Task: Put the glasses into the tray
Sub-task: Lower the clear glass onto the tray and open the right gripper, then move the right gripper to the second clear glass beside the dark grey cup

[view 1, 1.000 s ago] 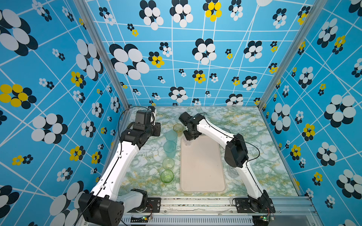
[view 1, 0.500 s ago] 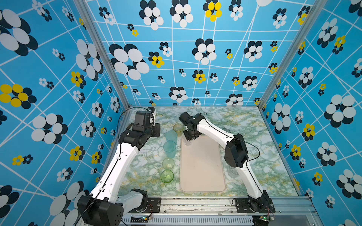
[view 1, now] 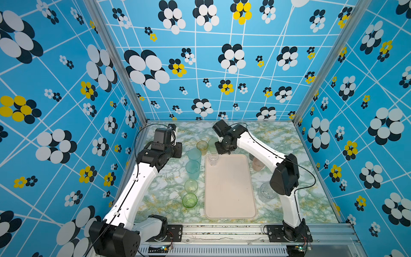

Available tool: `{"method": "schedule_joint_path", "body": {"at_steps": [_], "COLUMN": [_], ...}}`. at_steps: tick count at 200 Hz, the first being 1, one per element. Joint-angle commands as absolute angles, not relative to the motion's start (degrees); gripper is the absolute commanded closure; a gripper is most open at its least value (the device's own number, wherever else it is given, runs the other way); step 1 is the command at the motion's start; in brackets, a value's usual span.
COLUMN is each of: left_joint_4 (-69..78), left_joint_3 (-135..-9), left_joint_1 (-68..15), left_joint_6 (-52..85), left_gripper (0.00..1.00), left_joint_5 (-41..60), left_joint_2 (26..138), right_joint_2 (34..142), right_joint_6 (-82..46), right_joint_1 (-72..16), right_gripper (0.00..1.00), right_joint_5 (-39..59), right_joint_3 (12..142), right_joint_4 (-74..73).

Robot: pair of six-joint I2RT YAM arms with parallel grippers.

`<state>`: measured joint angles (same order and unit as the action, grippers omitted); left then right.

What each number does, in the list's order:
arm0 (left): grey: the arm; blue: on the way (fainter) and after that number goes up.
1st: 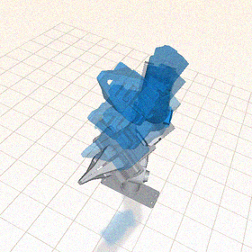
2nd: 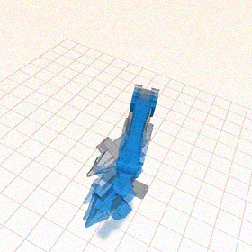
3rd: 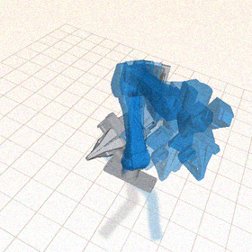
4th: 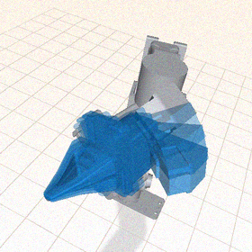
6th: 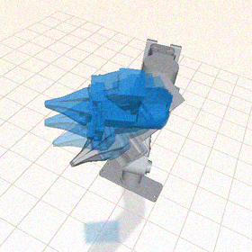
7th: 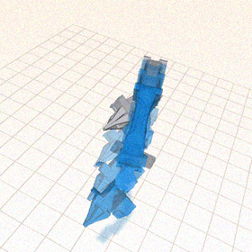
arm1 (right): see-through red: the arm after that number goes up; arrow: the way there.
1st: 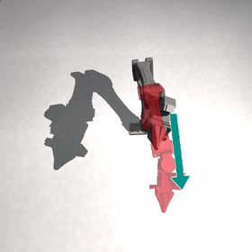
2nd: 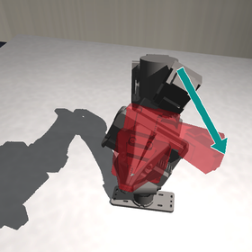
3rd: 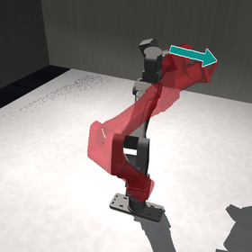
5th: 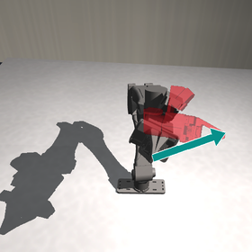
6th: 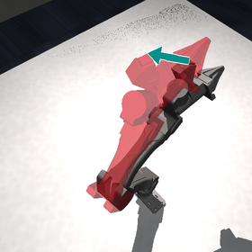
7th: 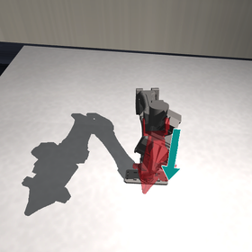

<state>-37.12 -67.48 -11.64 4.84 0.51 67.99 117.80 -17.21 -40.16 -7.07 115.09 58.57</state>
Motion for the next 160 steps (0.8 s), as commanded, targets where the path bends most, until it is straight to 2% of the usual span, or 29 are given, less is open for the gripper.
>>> {"method": "schedule_joint_path", "body": {"at_steps": [1,66,160], "left_joint_4": [-35.9,-35.4,-37.0], "left_joint_3": [-66.7,-66.6,-69.3], "left_joint_1": [-11.3,-12.5,-13.9], "left_joint_6": [5.3,5.9,6.2], "left_gripper": [0.54,0.55,0.55], "left_joint_5": [1.8,0.6,-0.4], "left_joint_2": [66.8,68.3,70.5], "right_joint_2": [112.8,106.9,117.2], "right_joint_6": [-17.9,-17.9,-15.3], "right_joint_1": [-37.5,-27.2,-21.0], "right_gripper": [0.71,0.71,0.73], "right_joint_5": [-6.6,-4.8,0.0], "right_joint_3": [111.1,101.4,108.6], "right_joint_4": [57.7,56.1,56.5]}}
